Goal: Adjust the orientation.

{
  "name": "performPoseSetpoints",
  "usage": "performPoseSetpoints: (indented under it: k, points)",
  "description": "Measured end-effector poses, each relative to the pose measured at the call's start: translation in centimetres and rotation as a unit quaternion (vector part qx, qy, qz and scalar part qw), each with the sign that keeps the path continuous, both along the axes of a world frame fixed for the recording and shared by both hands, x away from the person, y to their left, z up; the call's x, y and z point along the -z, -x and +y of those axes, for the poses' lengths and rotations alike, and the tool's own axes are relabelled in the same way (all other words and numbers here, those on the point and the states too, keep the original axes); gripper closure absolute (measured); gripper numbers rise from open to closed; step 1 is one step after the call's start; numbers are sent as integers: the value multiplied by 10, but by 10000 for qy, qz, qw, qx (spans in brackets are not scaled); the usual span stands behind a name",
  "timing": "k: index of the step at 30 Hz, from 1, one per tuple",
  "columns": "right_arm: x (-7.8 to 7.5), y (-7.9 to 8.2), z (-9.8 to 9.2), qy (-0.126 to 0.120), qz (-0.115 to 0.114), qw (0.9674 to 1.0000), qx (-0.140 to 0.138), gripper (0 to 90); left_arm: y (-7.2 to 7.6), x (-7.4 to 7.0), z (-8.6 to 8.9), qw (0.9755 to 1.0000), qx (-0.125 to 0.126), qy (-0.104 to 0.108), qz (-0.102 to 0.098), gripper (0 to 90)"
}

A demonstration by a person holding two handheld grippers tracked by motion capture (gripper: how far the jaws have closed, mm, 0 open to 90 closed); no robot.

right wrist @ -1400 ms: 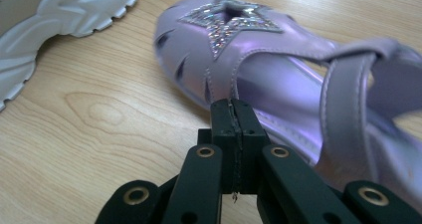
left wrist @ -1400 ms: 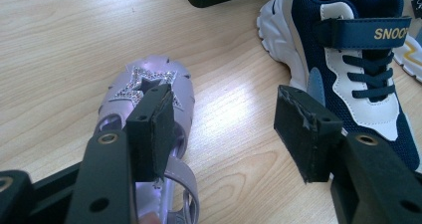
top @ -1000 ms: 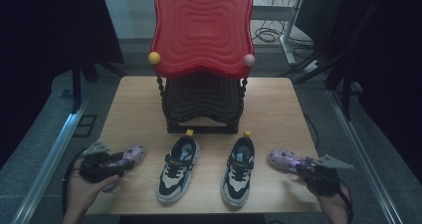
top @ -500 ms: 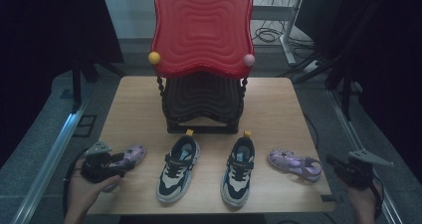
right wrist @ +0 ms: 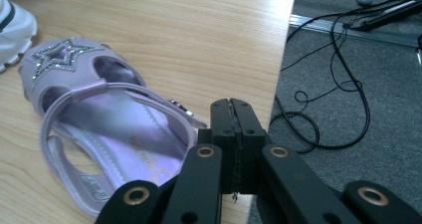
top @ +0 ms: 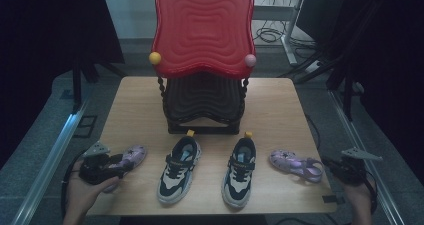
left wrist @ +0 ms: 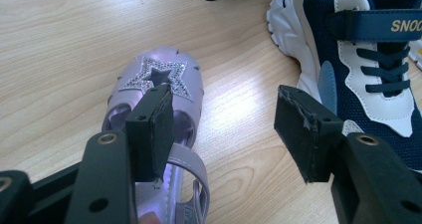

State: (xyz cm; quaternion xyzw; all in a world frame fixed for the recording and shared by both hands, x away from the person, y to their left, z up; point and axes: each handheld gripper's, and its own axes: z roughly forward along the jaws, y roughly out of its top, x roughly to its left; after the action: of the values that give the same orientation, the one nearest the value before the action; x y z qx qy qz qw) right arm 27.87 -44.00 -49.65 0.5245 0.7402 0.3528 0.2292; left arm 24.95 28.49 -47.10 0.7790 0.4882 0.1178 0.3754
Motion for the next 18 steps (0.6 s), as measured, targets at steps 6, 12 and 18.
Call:
performPoseSetpoints:
  k: [6,12,18]
  points:
    - [-3,4,5,173,23,9998,-27,896,-1,2,0,10000,-7,7,31,406]
    - [-4,13,9,265,63,9996,-56,897,-1,2,0,10000,16,13,41,406]
    - [-5,24,15,276,99,9996,-14,896,0,2,0,10000,10,25,41,406]
